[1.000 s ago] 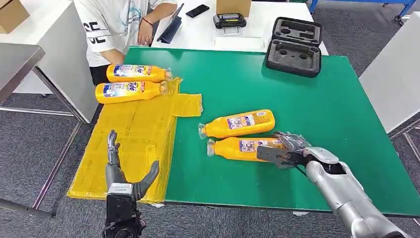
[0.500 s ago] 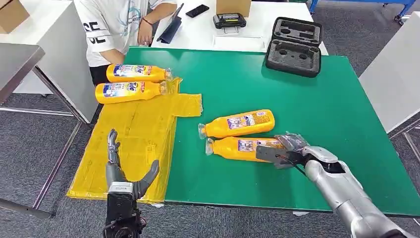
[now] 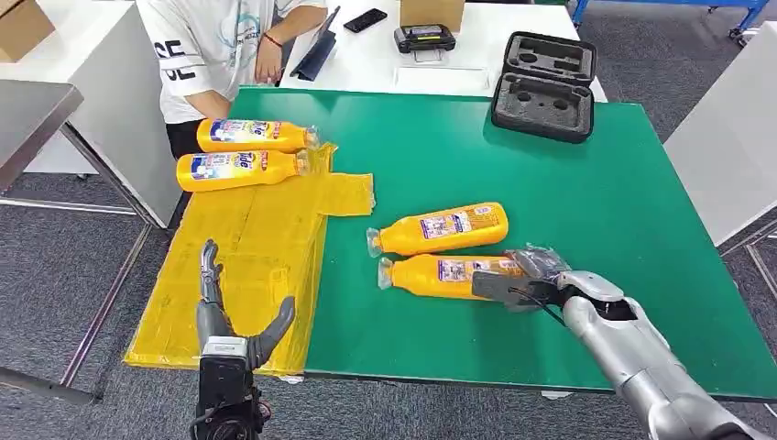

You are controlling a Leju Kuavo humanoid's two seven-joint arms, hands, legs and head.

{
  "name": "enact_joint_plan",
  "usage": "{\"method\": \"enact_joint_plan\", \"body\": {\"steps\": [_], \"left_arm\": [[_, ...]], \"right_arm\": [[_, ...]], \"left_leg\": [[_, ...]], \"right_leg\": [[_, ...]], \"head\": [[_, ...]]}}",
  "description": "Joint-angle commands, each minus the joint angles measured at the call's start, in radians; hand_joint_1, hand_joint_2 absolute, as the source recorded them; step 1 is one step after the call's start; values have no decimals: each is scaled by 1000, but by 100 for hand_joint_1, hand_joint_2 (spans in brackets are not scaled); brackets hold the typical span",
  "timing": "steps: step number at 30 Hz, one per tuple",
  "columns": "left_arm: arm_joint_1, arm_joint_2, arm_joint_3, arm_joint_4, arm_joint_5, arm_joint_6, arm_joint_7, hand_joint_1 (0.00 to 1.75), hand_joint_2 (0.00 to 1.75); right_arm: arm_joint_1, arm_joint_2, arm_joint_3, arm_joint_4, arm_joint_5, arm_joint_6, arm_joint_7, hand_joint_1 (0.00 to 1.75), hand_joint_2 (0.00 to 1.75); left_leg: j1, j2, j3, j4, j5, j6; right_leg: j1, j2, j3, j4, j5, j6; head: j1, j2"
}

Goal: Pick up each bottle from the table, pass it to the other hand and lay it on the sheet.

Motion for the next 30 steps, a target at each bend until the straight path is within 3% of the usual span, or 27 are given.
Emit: {"method": "enact_joint_plan", "body": {"steps": [1, 5, 7, 10, 13, 16, 22, 30], "left_arm": [[-7, 30, 17, 10, 139, -121, 6, 0, 175], [41, 51, 40, -29, 327, -237, -60, 0, 175], [57, 51, 49, -57, 360, -272, -71, 0, 175], [69, 38, 64, -100, 390, -316, -72, 0, 175], [64, 19, 87, -110, 402, -365, -64, 0, 175], [61, 9, 94, -104, 401, -385, -67, 0, 175], [88, 7, 117, -147, 413, -399, -78, 0, 175], [70, 17, 121, -74, 497, -647, -27, 0, 175]], "right_arm": [[138, 18, -100, -184, -189, -19, -67, 175, 175], [407, 71, -273, -431, -309, -69, -106, 175, 175], [460, 136, -327, -457, -338, -77, -134, 175, 175], [442, 222, -368, -434, -351, -83, -171, 175, 175], [402, 266, -409, -393, -373, -78, -197, 175, 175], [431, 284, -438, -409, -366, -73, -206, 175, 175], [442, 292, -455, -421, -359, -72, -208, 175, 175], [459, 311, -471, -405, -346, -38, -267, 175, 175]], "left_leg": [[1, 0, 3, -1, -1, -1], [3, -3, 8, -3, -3, -3], [3, -2, 9, -2, -4, -3], [2, 1, 2, -1, -4, -3], [2, 5, 6, 0, -6, -5], [2, 0, 1, -1, -3, -3], [2, 2, 6, -1, -5, -3], [1, 0, 4, -1, -4, -3]], "right_leg": [[1, 0, 3, -1, -1, -1], [3, -3, 9, -4, -3, -3], [3, -2, 11, -3, -5, -4], [2, 1, 3, -1, -4, 0], [2, 5, 5, 0, -5, -1], [2, 1, 1, 0, -4, 0], [1, 3, 6, -1, -6, -1], [1, 1, 4, -1, -4, 0]], "head": [[0, 0], [0, 0], [0, 0], [0, 0], [0, 0], [0, 0], [0, 0], [0, 0]]}}
